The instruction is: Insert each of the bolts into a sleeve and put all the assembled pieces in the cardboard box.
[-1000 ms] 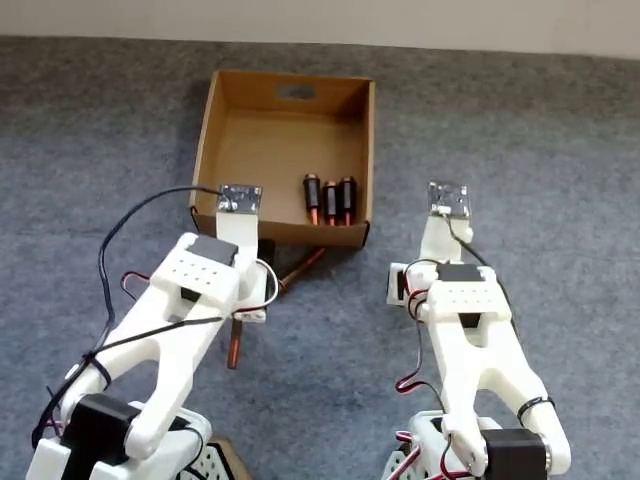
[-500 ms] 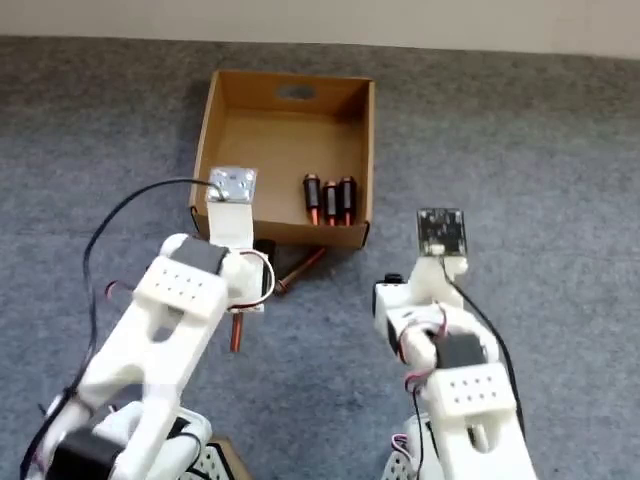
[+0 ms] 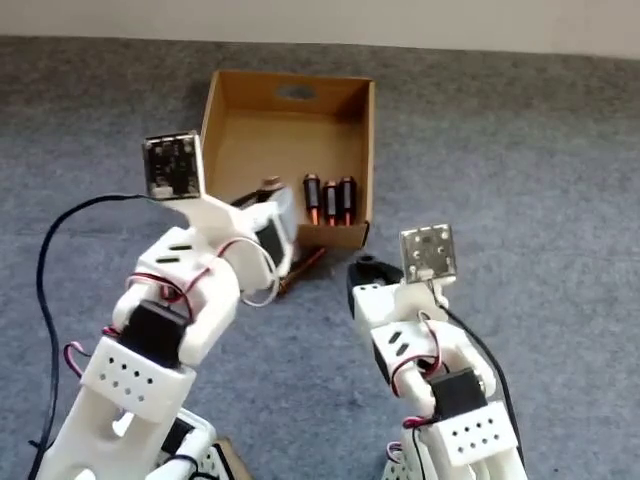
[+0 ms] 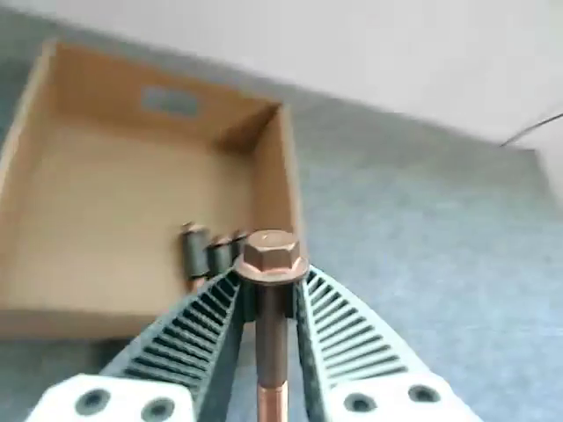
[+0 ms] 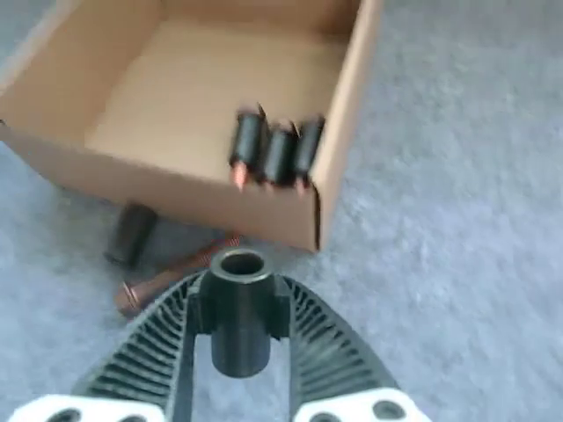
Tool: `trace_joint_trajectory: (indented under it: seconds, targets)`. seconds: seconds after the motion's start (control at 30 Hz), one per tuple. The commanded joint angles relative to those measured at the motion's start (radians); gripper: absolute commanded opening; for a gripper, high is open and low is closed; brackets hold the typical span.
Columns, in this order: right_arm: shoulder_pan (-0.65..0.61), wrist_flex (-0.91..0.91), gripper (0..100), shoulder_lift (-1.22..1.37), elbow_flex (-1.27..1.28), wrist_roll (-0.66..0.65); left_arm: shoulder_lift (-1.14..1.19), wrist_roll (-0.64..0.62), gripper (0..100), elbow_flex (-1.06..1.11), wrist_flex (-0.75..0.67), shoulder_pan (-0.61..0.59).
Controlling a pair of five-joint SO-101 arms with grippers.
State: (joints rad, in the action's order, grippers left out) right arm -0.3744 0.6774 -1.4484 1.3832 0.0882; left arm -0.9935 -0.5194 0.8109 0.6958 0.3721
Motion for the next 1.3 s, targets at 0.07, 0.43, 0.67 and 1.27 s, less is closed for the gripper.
trace_joint_trajectory:
  seconds: [0.07,0.43,0.67,1.27]
  targets:
    - [-0.018,-0.179,0.5,-0.12,-0.007,0.002,-0.038,-0.006,1,-0.045,-0.258,0.087]
    - [-0.018,-0.216,0.5,-0.272,0.01,0.002,-0.03,-0.005,1,-0.045,-0.512,0.09]
    - [-0.018,-0.216,0.5,-0.28,0.065,0.002,-0.028,0.172,1,-0.042,-0.512,0.211]
    - [-0.018,-0.216,0.5,-0.28,0.068,0.002,-0.03,0.365,1,0.2,-0.687,0.206]
